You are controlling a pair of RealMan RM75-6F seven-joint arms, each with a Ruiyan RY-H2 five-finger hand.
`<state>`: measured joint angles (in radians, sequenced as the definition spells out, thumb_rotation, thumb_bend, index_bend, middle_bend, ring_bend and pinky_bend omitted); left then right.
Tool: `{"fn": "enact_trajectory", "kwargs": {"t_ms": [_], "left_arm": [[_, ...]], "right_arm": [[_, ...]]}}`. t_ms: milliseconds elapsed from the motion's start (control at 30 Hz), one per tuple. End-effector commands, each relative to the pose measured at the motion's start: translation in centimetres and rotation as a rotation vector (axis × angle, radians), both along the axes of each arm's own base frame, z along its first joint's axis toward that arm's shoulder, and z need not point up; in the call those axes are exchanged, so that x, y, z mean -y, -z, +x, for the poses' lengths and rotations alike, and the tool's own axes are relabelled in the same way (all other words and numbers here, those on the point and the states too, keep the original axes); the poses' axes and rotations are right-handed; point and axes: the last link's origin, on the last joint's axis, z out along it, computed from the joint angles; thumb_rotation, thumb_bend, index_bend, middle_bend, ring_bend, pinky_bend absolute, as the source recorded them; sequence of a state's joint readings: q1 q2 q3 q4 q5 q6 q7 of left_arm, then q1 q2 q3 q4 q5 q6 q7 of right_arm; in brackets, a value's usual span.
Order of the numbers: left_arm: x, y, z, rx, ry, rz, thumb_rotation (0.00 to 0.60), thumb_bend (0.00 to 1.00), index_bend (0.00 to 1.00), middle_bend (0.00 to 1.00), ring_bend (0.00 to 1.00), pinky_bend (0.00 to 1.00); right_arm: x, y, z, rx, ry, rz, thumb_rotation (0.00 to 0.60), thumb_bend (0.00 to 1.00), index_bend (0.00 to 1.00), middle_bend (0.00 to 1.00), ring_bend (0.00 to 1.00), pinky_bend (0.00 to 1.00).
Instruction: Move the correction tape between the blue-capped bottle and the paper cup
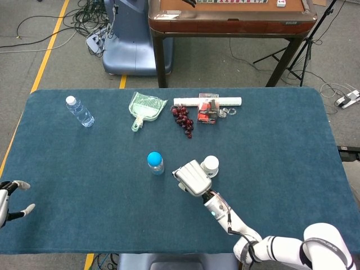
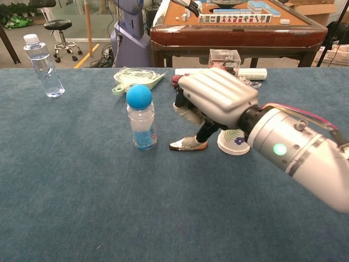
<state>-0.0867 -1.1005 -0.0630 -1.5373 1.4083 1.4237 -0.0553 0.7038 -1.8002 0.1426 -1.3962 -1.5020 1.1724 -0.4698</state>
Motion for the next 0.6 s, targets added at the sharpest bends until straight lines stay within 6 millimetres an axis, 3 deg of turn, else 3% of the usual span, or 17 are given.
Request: {"fn": "enact_trajectory", "kwargs": {"t_ms": [33,100,167,267,400,600], "left_arm": [[0.0,0.1,0.2,0.0,0.007,-0.002,0.6,0.09,0.43,0.44,0.34,0.5],[0.0,0.1,0.4,0.001,0.018,0.0,0.6,0.09,0.44,0.44,0.34,0.5],[0.0,0.1,0.6,0.004,0.03,0.003,0.6,0.09,0.46,0.45,0.34,0.5],[0.1,0.2,0.8,0.004,0.043,0.002,0.6,0.09,0.48,0.45,0.34,0.5],[0.2,0.1,1.2,0.006,0.06,0.008,0.6,0.09,0.46,0.45,0.34,0.5],[0.3,0.0,1.7,0.022,0.096,0.033,0.6,0.09,0.44,0.45,0.34,0.52]], "right_arm": [[-1.5,-2.9,-1.4,-0.098,0.001,-0.039,0.6,0.0,0.71,0.69,0.68,0.89],[-2.0,-4.3,-2.1,-0.169,0.022,-0.058,0.6,0.0,0.66,0.62,0.61,0.82],[-2.4,-5.5,-2.6,-0.21,0.043,-0.078,0.6,0.0,0.59,0.51,0.49,0.69],[-2.9,-7.3,-3.6,-0.255,0.08,-0.109,0.6,0.0,0.58,0.46,0.43,0.57],[-3.7,-9.9,-5.4,-0.293,0.131,-0.179,0.6,0.0,0.56,0.44,0.4,0.49],[-5.5,-13.2,-8.6,-0.322,0.194,-0.283,0.6,0.0,0.56,0.44,0.4,0.44]]}}
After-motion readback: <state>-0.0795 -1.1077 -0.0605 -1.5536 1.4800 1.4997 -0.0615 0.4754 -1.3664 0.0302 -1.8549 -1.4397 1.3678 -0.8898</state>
